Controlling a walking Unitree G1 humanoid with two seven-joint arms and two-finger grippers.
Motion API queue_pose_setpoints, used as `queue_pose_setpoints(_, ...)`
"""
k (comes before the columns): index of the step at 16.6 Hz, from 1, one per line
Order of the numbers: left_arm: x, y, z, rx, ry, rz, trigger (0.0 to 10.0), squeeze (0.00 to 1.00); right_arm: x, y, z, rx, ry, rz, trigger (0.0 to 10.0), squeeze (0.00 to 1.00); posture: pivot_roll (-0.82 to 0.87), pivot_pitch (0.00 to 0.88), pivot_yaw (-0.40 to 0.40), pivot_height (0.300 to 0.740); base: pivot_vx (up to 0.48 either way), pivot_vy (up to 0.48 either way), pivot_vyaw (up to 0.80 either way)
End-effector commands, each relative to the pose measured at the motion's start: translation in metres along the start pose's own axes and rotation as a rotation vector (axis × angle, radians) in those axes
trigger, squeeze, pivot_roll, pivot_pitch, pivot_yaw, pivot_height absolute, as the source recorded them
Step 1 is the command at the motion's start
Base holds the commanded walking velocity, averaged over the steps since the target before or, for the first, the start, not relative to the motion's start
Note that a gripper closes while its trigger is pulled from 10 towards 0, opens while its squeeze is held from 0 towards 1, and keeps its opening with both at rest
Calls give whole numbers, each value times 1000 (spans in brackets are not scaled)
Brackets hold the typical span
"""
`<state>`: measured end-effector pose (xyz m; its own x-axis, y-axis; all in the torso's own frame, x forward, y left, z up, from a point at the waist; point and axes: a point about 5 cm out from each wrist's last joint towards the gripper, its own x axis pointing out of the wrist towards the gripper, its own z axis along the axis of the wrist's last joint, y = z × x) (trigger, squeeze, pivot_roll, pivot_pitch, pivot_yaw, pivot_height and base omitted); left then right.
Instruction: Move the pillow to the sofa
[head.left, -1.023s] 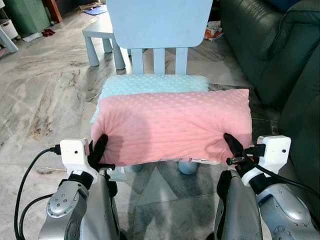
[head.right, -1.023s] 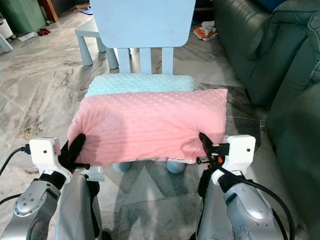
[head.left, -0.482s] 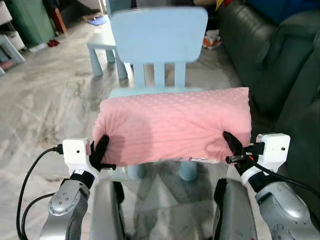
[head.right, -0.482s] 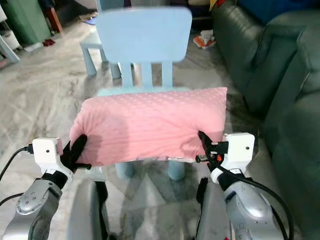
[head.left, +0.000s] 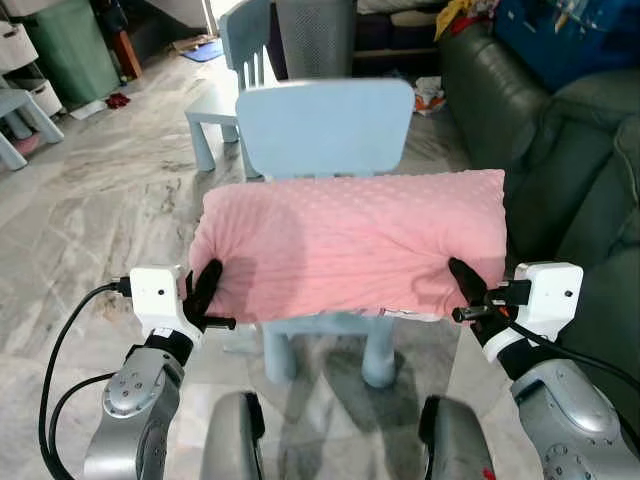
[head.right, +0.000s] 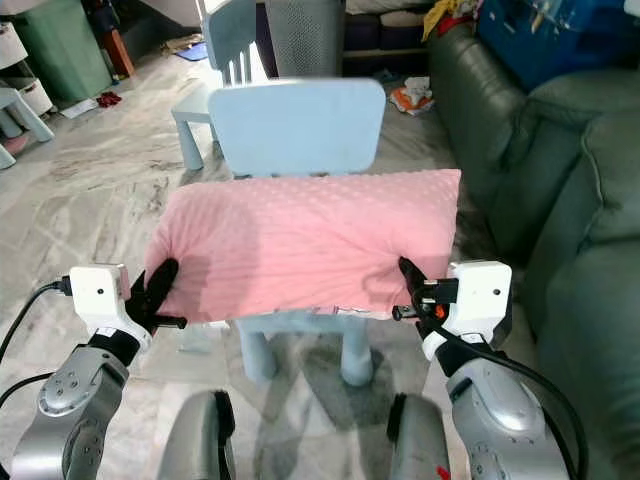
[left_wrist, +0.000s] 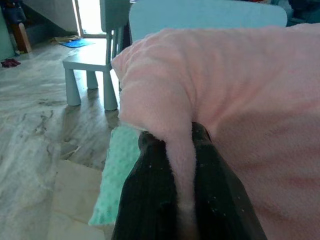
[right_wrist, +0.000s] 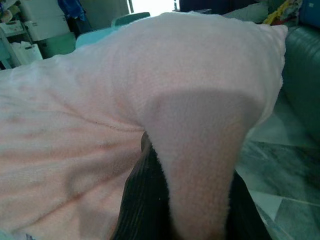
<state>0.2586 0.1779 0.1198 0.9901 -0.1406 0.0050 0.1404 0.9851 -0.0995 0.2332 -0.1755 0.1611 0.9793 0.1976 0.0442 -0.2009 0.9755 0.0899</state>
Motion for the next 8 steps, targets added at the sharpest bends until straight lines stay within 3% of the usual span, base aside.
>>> queue_pose_setpoints(1,-1,8,0,27,4,36,10000,0,0,-1,7,-9,-36,-18,10000,0,-152,0,75,569,0,0,0)
queue_pose_setpoints(8,-1,8,0,27,4,36,10000,0,0,-1,7,-9,-36,-18,10000,0,-152,0,75,569,0,0,0)
